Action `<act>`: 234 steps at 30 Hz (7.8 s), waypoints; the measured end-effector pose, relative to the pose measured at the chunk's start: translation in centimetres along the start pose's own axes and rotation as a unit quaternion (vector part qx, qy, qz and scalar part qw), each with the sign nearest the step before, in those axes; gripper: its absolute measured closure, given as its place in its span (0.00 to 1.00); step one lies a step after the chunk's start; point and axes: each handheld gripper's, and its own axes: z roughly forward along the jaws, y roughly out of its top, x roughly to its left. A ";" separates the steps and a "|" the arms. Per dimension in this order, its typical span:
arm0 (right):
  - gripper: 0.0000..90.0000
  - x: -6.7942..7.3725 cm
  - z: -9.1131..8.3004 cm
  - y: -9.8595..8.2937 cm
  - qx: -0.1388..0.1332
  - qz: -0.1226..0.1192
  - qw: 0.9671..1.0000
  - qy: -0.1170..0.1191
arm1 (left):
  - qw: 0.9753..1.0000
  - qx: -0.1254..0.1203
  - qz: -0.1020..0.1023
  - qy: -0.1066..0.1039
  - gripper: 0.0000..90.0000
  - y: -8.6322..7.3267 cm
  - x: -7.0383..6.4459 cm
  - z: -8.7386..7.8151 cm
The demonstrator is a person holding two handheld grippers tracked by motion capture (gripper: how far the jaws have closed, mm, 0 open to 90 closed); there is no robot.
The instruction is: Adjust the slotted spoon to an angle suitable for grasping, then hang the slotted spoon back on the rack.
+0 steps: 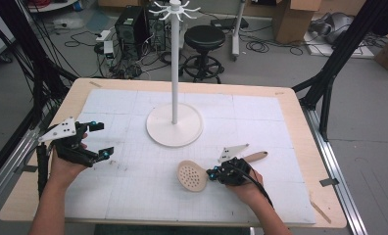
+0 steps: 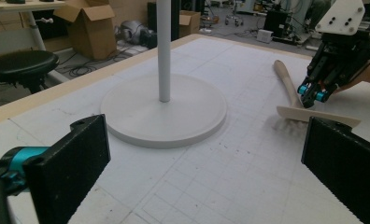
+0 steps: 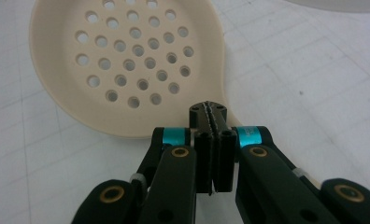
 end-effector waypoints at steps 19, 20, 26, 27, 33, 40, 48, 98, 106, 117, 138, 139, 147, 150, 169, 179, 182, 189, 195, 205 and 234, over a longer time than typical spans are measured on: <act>0.86 0.1 1.1 2.5 -0.018 -0.010 1.000 0.005 | 1.000 -0.004 -0.002 0.001 0.02 0.0 0.2 -0.2; 0.86 0.1 1.1 2.5 -0.018 -0.010 1.000 0.005 | 1.000 -0.004 -0.002 0.001 0.02 0.0 0.2 -0.2; 0.68 -1.4 -2.4 1.6 -0.057 -0.001 0.998 -0.033 | 1.000 -0.003 -0.002 0.000 0.02 0.0 0.1 -0.2; 0.67 -1.7 -2.9 1.4 -0.061 -0.001 0.997 -0.039 | 1.000 -0.003 -0.002 0.001 0.02 0.0 0.2 -0.2; 0.54 -3.5 -6.0 0.1 -0.066 -0.002 0.994 -0.084 | 1.000 0.000 -0.004 0.001 0.02 -0.1 0.1 -0.1; 0.47 -4.7 -6.4 -0.5 -0.041 0.000 0.994 -0.098 | 1.000 0.001 -0.003 0.001 0.02 -0.1 0.1 0.0; 0.45 -5.0 -4.5 -0.3 0.000 -0.022 0.996 -0.088 | 1.000 0.002 -0.003 0.001 0.02 -0.1 0.1 0.0; 0.63 -0.5 0.8 3.6 0.035 -0.122 0.992 0.021 | 1.000 -0.012 -0.004 0.003 0.02 0.0 0.2 -0.6; 0.61 -1.5 -3.6 -1.1 0.038 -0.082 0.996 -0.008 | 1.000 -0.009 -0.002 0.003 0.02 0.0 0.1 -0.5; 0.74 -1.3 -2.2 -1.5 0.059 -0.108 0.992 0.018 | 1.000 -0.007 -0.002 0.003 0.02 0.0 0.1 -0.4; 0.74 0.5 4.8 5.2 0.056 -0.171 0.982 0.058 | 1.000 -0.017 -0.001 0.003 0.02 0.2 0.2 -0.9; 0.73 0.6 4.9 5.2 0.055 -0.168 0.983 0.058 | 1.000 -0.017 0.000 0.004 0.02 0.2 0.2 -0.9; 0.61 0.1 4.3 4.8 0.044 -0.150 0.987 0.031 | 1.000 -0.019 0.001 0.004 0.02 0.3 0.2 -1.1; 0.61 -0.2 4.0 4.5 0.042 -0.143 0.989 0.019 | 1.000 -0.021 -0.001 0.005 0.02 0.3 0.2 -1.1; 0.51 -1.9 1.8 4.0 -0.008 -0.069 0.997 -0.043 | 1.000 -0.022 0.000 0.004 0.02 0.4 0.2 -1.1; 0.39 -1.7 -3.6 1.9 -0.126 -0.015 0.991 -0.050 | 1.000 -0.030 -0.003 0.001 0.02 0.4 0.3 -1.3; 0.35 -1.7 -4.7 1.5 -0.152 -0.007 0.987 -0.056 | 0.999 -0.032 -0.003 -0.002 0.02 0.5 0.3 -1.2; 0.30 -2.1 -7.3 0.9 -0.227 0.016 0.970 -0.082 | 0.999 -0.035 0.000 -0.010 0.02 0.6 0.2 -1.1; 0.23 -2.8 -7.9 0.6 -0.255 0.037 0.961 -0.099 | 0.999 -0.033 -0.001 -0.013 0.02 0.6 0.1 -1.0; 0.16 -2.8 -8.2 0.4 -0.274 0.048 0.955 -0.107 | 0.999 -0.033 0.000 -0.024 0.02 0.7 -0.1 -0.9; 0.12 -3.3 -8.5 0.0 -0.259 0.049 0.957 -0.119 | 0.998 -0.010 0.021 -0.057 0.02 2.3 -1.6 0.7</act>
